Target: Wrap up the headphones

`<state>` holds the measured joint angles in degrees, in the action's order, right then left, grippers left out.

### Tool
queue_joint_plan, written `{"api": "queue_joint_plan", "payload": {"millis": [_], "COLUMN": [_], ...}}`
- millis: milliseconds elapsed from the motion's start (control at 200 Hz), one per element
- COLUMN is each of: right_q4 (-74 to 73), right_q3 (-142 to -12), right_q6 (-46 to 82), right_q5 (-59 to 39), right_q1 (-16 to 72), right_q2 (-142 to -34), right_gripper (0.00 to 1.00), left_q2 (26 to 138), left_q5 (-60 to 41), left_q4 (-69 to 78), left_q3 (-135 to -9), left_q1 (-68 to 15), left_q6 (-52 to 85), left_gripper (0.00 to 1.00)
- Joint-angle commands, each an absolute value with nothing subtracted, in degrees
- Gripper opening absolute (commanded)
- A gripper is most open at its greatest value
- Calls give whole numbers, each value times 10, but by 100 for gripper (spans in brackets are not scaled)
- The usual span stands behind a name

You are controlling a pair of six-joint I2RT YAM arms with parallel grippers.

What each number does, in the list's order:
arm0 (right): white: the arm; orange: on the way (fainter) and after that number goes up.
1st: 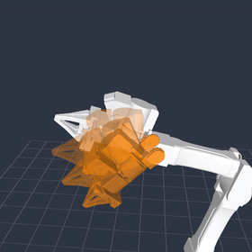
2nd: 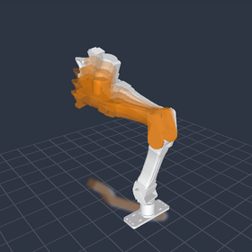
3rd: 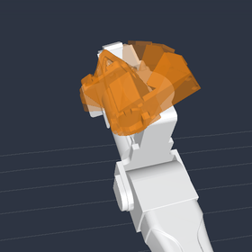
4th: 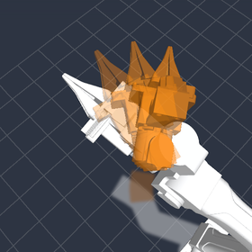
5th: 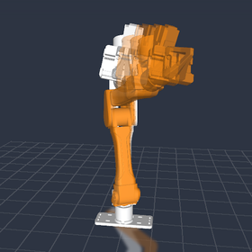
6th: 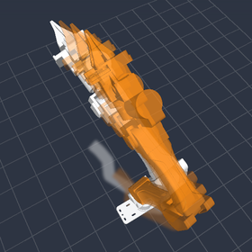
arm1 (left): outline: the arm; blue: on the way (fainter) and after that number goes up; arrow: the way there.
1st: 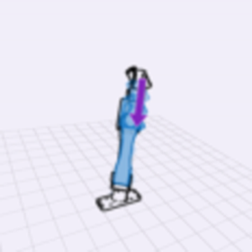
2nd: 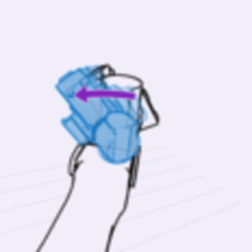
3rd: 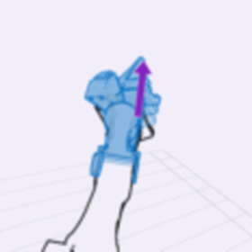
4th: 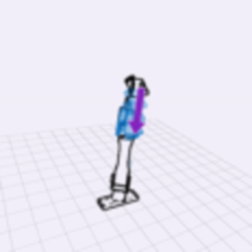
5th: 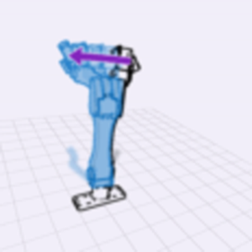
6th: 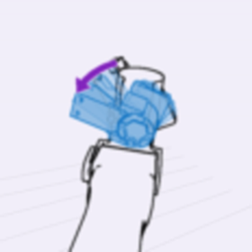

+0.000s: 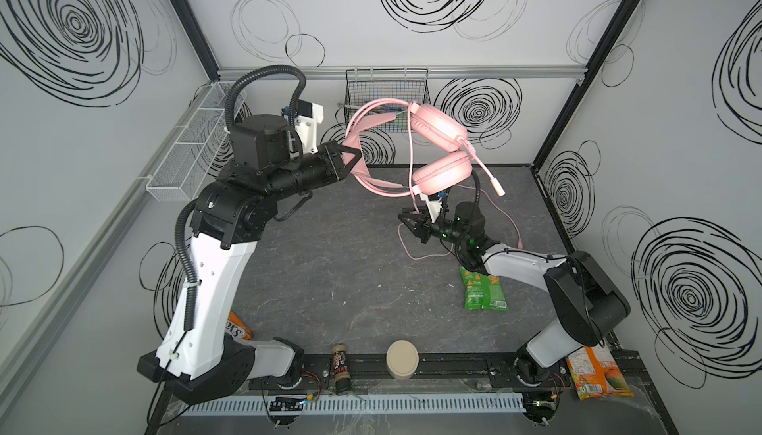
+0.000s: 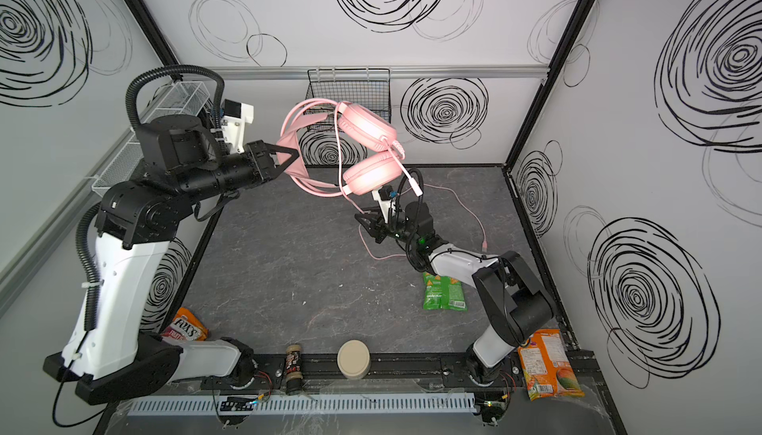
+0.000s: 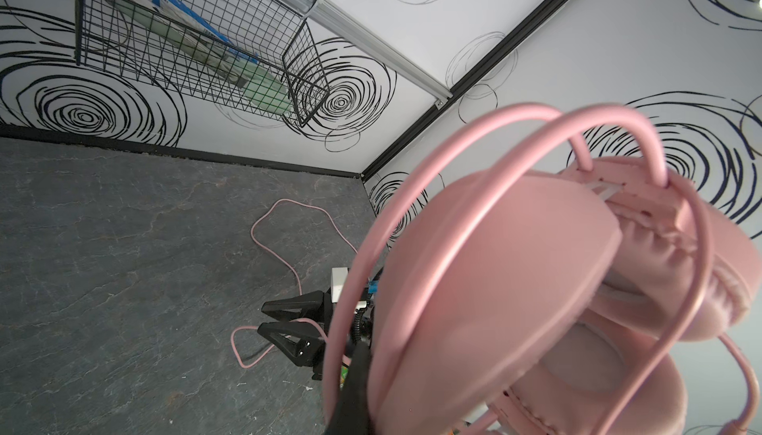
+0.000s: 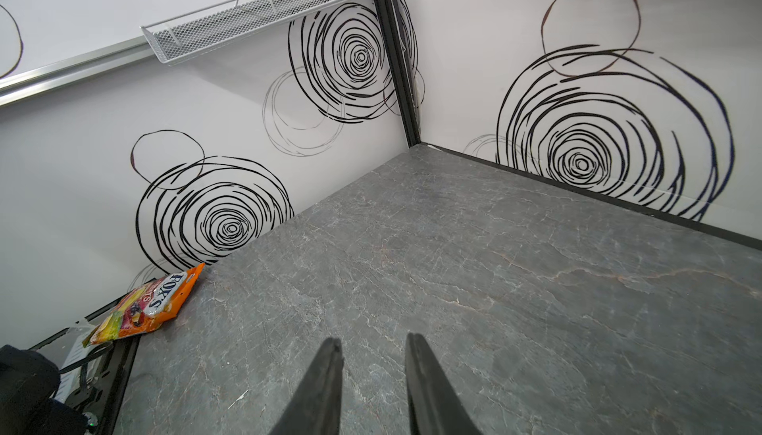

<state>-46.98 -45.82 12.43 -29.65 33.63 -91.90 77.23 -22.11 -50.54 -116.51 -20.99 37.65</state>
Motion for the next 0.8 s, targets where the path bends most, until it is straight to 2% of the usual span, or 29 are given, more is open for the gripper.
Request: {"api": "queue_joint_plan", "payload": {"millis": [0, 340, 450, 670, 790], "right_q4": [-498, -497, -495, -460, -400], "right_q3": [-473, -469, -467, -480, -516], "right_q6": [135, 139, 138, 130, 97], "right_q5": [-311, -320, -326, -330, -327], "right_q1": [333, 330, 324, 308, 300], "right_q2": [-928, -944, -945, -950, -957], "right_gripper": [31, 31, 24, 4, 0], "left_q2": [749, 747, 744, 735, 737], "left_q5": [-244, -256, -259, -278, -287], "left_q4": [-418, -401, -395, -378, -402], "left_q3": [-1163, -1160, -1155, -1134, -1141], "left_q1": [-208, -201, -200, -195, -195], "left_q6": [404, 411, 413, 407, 378], "left_gripper": [0, 0, 0, 0, 0]}}
